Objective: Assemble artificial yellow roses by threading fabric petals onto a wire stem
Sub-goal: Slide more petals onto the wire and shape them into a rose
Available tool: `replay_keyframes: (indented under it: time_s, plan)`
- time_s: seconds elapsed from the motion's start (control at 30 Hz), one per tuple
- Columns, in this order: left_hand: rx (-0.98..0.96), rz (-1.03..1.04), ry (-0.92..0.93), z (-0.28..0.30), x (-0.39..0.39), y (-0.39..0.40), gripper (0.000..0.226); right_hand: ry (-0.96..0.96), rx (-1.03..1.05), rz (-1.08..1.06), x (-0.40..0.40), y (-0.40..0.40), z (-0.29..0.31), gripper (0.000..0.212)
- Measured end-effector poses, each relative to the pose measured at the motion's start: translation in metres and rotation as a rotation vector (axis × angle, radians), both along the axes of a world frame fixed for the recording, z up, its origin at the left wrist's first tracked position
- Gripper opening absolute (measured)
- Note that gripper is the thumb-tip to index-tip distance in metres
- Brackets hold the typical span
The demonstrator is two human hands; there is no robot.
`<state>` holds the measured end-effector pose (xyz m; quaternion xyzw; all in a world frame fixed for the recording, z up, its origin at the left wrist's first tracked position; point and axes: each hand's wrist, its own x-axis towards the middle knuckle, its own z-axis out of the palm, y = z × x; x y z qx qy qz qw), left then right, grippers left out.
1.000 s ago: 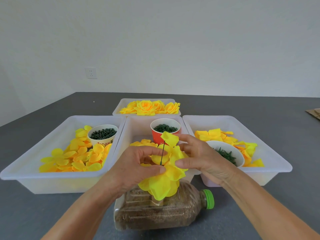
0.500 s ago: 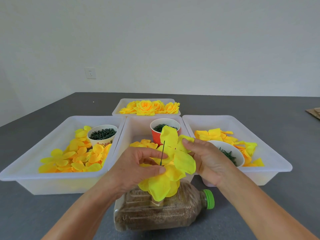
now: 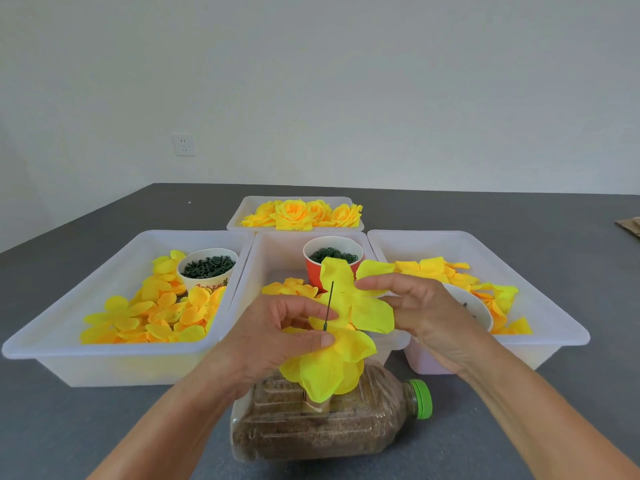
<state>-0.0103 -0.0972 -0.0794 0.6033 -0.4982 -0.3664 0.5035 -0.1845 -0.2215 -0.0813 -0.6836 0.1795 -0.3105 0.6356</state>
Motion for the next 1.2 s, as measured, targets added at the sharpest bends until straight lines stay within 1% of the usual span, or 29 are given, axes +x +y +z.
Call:
replay_keyframes:
  time_s: [0.07,0.13,0.2,0.27,0.33,0.37,0.4,0.5,0.53,0.6,0.67,0.8,0.97,1.0,1.1,1.13,1.17,1.2]
  plan:
    - [-0.001,-0.003,0.012,0.0,-0.001,0.0,0.027,0.035,-0.214,-0.02,-0.002,0.001,-0.004,0.036]
    - [-0.004,0.0,0.019,0.0,-0.001,0.0,0.031,0.1,-0.464,-0.096,-0.002,0.002,-0.009,0.039]
    - [-0.004,0.0,0.022,0.0,-0.001,0.0,0.029,0.087,-0.611,-0.183,0.002,0.002,-0.013,0.039]
    - [-0.002,-0.005,0.014,-0.001,0.0,-0.001,0.022,0.083,-0.761,-0.296,0.005,0.001,-0.014,0.026]
    - [-0.004,-0.011,0.023,-0.002,0.0,-0.001,0.021,0.136,-0.944,-0.399,0.006,-0.003,-0.012,0.013]
    - [-0.01,-0.014,0.035,-0.001,0.0,-0.001,0.021,0.159,-0.976,-0.431,0.007,-0.006,-0.009,0.009]
    - [-0.02,-0.016,0.041,-0.001,-0.001,-0.002,0.021,0.166,-0.931,-0.451,0.007,-0.007,-0.006,0.007]
    - [-0.033,-0.004,0.024,0.0,-0.001,-0.002,0.019,0.081,-0.544,-0.467,0.011,-0.006,0.005,0.014]
    - [-0.032,0.001,0.014,0.0,-0.001,-0.002,0.017,0.056,-0.437,-0.473,0.013,-0.007,0.009,0.014]
    - [-0.04,-0.001,-0.002,0.0,-0.001,-0.001,0.013,0.024,-0.233,-0.439,0.017,-0.006,0.016,0.011]
    - [-0.048,-0.008,-0.016,0.0,-0.002,0.0,0.012,0.012,-0.099,-0.389,0.02,-0.005,0.021,0.01]
    - [-0.057,-0.011,-0.011,-0.001,-0.003,0.0,0.018,0.037,0.005,-0.329,0.022,-0.003,0.024,0.009]
    - [-0.057,-0.022,-0.008,0.0,-0.002,0.0,0.016,0.042,0.092,-0.239,0.023,-0.003,0.025,0.008]
    - [-0.058,-0.022,-0.007,0.0,-0.002,0.0,0.016,0.036,0.101,-0.218,0.023,-0.003,0.025,0.012]
    - [-0.058,-0.024,-0.005,0.001,-0.002,0.0,0.016,0.015,0.116,-0.192,0.023,-0.002,0.024,0.042]
    - [-0.056,-0.024,-0.003,0.001,-0.002,0.0,0.015,0.001,0.104,-0.198,0.022,-0.001,0.024,0.047]
    - [-0.054,-0.024,0.0,0.001,-0.002,0.0,0.015,-0.019,0.079,-0.205,0.022,0.0,0.024,0.045]
    - [-0.053,-0.024,0.005,0.001,-0.002,0.0,0.013,-0.037,0.041,-0.212,0.022,0.002,0.024,0.039]
